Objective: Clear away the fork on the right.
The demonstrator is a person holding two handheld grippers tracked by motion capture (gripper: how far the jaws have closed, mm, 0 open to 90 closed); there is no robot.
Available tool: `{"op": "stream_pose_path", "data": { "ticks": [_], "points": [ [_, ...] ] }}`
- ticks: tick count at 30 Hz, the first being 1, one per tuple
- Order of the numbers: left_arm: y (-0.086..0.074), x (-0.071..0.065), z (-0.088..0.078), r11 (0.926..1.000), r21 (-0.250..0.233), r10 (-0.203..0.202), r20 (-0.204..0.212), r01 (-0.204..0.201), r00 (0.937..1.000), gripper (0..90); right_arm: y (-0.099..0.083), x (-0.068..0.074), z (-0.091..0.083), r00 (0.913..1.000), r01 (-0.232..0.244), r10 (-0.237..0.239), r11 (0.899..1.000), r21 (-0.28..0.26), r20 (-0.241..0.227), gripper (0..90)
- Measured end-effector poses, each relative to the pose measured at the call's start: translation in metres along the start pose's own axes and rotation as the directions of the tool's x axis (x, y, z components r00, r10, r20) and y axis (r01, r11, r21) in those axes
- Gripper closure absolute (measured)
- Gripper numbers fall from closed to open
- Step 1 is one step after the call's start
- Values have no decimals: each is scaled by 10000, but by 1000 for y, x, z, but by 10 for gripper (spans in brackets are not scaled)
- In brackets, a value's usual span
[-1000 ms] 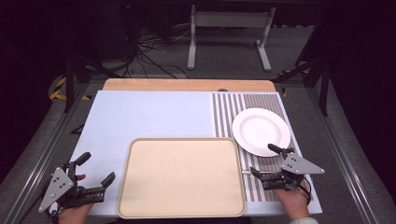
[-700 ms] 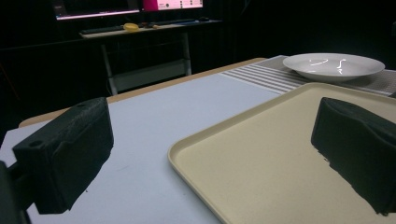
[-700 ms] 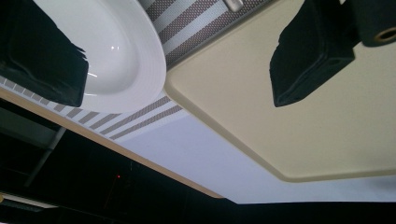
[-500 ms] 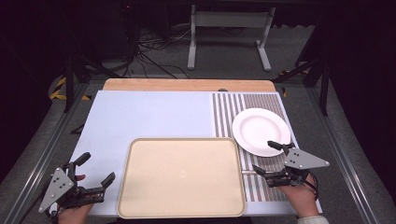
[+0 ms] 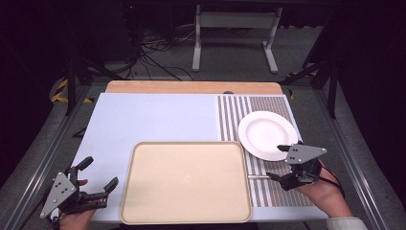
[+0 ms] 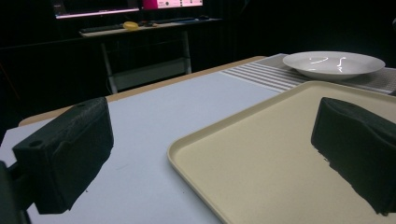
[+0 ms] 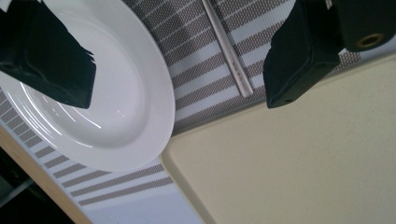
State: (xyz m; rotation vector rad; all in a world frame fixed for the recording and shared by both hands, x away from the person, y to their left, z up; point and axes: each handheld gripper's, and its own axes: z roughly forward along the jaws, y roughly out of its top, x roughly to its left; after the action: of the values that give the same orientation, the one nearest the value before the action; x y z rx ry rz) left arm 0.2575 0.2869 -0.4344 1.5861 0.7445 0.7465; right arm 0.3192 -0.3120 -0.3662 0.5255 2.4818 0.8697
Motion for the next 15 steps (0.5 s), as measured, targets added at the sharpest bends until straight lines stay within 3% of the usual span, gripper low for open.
{"op": "stream_pose_path", "data": {
  "ticks": [7,10,15],
  "points": [
    [0,-1,0,10000,10,8,24,-8,10000,2,3,-3,-2,9986,467,-439,9930,1089,-280,104],
    [0,-1,0,10000,20,13,20,-13,10000,2,4,-4,0,9962,775,-693,9818,1735,-528,105],
    [0,-1,0,10000,32,15,3,-15,10000,2,6,-4,3,9930,1030,-867,9684,2272,-805,105]
  ]
}}
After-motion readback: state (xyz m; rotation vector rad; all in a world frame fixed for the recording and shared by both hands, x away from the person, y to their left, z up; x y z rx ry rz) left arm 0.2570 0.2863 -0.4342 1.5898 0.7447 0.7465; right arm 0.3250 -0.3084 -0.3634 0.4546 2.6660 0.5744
